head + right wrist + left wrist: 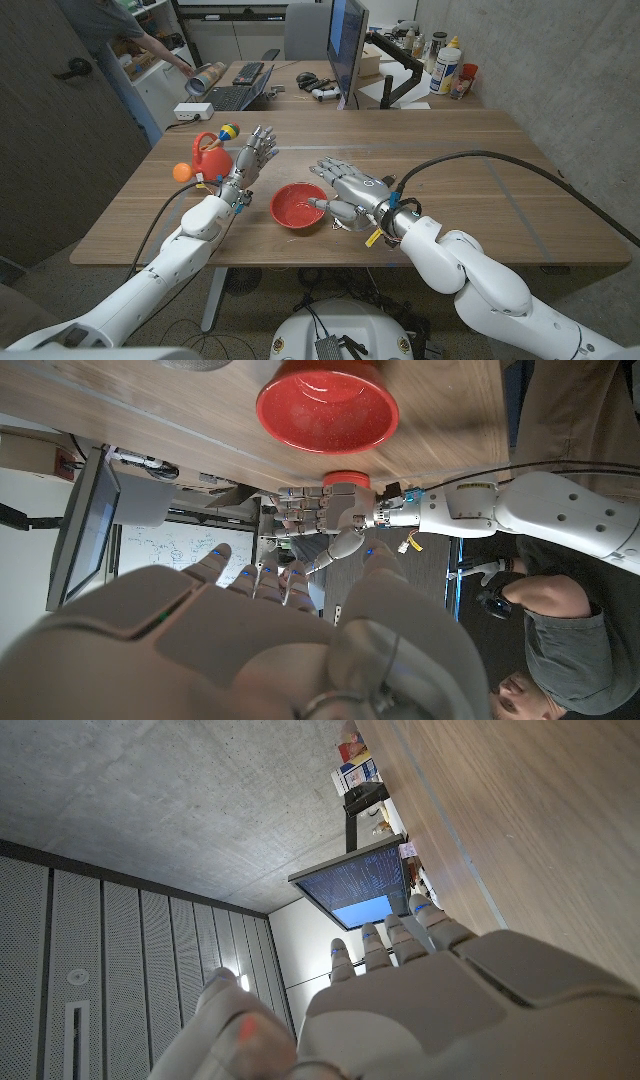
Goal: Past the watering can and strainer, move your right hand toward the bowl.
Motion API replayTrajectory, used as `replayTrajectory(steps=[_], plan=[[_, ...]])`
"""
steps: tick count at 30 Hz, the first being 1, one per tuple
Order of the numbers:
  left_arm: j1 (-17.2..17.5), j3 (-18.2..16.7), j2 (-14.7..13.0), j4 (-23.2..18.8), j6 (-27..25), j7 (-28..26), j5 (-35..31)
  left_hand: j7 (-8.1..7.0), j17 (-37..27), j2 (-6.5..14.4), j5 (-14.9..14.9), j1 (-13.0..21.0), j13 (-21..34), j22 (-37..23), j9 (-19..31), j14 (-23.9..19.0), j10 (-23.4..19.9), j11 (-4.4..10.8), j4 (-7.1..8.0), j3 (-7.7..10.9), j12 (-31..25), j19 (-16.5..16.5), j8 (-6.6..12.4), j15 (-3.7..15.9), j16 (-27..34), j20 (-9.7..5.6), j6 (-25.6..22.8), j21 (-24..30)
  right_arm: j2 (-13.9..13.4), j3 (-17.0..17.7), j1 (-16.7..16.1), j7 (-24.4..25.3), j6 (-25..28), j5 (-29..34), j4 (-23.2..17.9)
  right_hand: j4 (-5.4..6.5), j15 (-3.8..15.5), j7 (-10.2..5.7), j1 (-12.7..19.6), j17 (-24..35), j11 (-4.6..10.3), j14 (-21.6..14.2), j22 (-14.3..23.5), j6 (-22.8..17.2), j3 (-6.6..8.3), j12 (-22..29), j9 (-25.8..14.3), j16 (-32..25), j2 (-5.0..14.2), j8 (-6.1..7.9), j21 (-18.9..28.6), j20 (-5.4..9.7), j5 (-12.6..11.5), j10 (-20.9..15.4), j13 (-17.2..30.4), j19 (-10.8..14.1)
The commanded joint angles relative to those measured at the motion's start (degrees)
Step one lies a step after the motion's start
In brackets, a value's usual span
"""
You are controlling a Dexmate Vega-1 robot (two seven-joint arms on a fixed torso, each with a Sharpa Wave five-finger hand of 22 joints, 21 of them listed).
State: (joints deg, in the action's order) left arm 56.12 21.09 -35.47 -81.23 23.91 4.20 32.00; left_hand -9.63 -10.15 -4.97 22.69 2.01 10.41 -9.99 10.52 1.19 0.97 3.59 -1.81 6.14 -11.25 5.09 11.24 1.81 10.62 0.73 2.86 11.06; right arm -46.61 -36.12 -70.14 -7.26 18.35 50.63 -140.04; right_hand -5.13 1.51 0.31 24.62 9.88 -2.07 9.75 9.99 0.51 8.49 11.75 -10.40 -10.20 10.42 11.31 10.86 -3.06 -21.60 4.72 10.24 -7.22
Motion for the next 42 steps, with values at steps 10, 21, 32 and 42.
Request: replayTrajectory(steps=[10,21,32,42], plan=[[7.49,-3.03,-2.0,-7.42,1.02,-9.39,-4.72,-0.26,-0.14,-0.11,0.33,0.46,0.17,-0.18,0.2,0.45,-0.22,0.23,-0.15,-0.5,-0.18,0.01,0.18,2.43,0.09,-0.46,-0.26,0.16,-3.17,3.55,-5.72,0.64,0.49,-0.89,-3.05,0.7,-0.47,0.81,-0.09,0.21,-0.18,2.92,0.23,-0.55,0.51,0.11,-0.2,-0.11,0.06,0.17,0.21,-0.25,0.68,0.18,0.25,-0.43],[3.16,-2.65,-0.83,-2.23,2.48,-3.35,-1.15,-0.25,-0.13,-0.11,0.42,0.53,0.17,-0.18,0.2,0.43,-0.43,0.38,-0.17,-0.62,-0.24,0.19,0.12,2.51,0.11,-0.7,-0.2,0.22,1.61,0.54,-2.22,0.17,2.18,1.71,-0.82,1.16,-0.17,0.68,-0.61,0.27,-0.03,2.68,0.25,-0.52,0.52,0.23,-0.21,-0.26,0.01,0.06,0.38,0.01,1.13,-0.04,0.26,-0.05],[0.01,-2.26,-0.44,3.59,5.42,2.51,0.76,-0.21,-0.13,-0.09,0.51,0.62,0.17,-0.18,0.2,0.51,-0.55,0.35,-0.2,-0.71,-0.27,0.31,0.1,2.62,0.07,-0.94,-0.18,0.25,5.9,-3.63,-0.81,0.15,4.42,7.16,1.5,1.53,-0.26,0.72,-1.03,0.3,-0.19,2.45,0.25,-0.38,0.58,0.23,-0.22,-0.35,-0.06,-0.06,0.5,-0.17,1.56,-0.03,0.26,0.28],[-1.08,-2.5,0.29,6.02,6.81,1.35,-0.22,-0.06,-0.13,-0.06,0.58,0.68,0.17,-0.19,0.2,0.66,-0.63,0.26,-0.21,-0.81,-0.28,0.2,0.15,2.57,0.03,-1.06,-0.37,0.19,9.13,-6.12,-0.52,0.74,6.62,10.95,3.56,1.88,-0.39,0.67,-1.44,0.31,-0.31,2.37,0.25,-0.28,0.64,0.2,-0.22,-0.37,-0.11,-0.15,0.57,-0.29,1.97,0.11,0.26,0.51]])
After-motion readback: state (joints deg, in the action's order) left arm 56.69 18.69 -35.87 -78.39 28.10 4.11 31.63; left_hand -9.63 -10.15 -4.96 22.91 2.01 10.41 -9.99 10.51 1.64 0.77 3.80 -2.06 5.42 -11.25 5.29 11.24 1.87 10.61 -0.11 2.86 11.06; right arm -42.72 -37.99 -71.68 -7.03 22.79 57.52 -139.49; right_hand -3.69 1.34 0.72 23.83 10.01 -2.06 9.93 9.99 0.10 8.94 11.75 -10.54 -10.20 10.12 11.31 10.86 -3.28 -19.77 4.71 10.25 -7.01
